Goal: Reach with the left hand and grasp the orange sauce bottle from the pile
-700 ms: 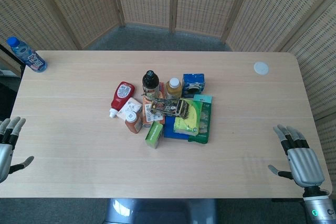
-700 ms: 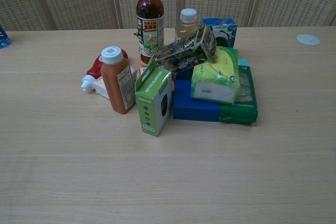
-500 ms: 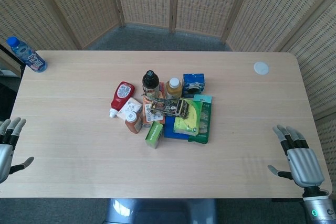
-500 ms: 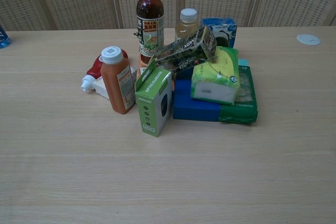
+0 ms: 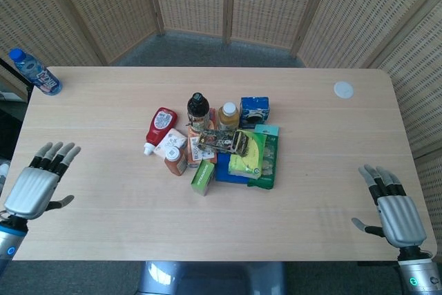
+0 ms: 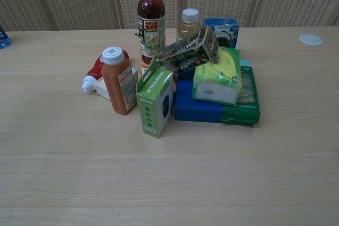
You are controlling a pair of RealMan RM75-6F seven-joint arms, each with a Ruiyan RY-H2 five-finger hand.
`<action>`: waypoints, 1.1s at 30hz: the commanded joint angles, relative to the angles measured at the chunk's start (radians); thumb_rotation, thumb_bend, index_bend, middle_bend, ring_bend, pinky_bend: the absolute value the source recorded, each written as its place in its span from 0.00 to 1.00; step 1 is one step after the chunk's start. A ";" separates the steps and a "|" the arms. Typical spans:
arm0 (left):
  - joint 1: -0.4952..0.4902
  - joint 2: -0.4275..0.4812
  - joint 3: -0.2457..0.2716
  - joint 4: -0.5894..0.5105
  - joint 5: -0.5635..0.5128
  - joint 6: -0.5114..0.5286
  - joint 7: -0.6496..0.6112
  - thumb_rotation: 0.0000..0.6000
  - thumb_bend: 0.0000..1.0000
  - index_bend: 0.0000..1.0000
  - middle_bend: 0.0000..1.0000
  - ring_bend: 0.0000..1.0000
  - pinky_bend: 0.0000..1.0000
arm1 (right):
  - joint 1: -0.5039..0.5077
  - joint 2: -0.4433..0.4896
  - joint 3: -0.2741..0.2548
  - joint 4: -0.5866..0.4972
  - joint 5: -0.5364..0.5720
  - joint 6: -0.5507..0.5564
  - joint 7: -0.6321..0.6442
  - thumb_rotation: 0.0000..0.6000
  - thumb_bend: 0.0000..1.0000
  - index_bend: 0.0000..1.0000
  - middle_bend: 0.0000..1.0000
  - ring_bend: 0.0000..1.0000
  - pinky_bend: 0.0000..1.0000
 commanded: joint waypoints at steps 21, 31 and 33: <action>-0.414 -0.142 -0.130 -0.051 -0.256 -0.481 0.327 1.00 0.00 0.00 0.00 0.00 0.00 | 0.000 0.009 -0.002 -0.003 -0.005 -0.001 0.022 0.97 0.00 0.00 0.00 0.00 0.00; -0.539 -0.310 -0.127 0.015 -0.531 -0.530 0.543 1.00 0.00 0.00 0.00 0.00 0.00 | 0.002 0.024 0.002 -0.004 0.002 -0.004 0.062 0.97 0.00 0.00 0.00 0.00 0.00; -0.561 -0.345 -0.115 0.030 -0.566 -0.526 0.577 1.00 0.00 0.00 0.00 0.00 0.00 | 0.003 0.026 0.004 -0.004 0.005 -0.005 0.069 0.97 0.00 0.00 0.00 0.00 0.00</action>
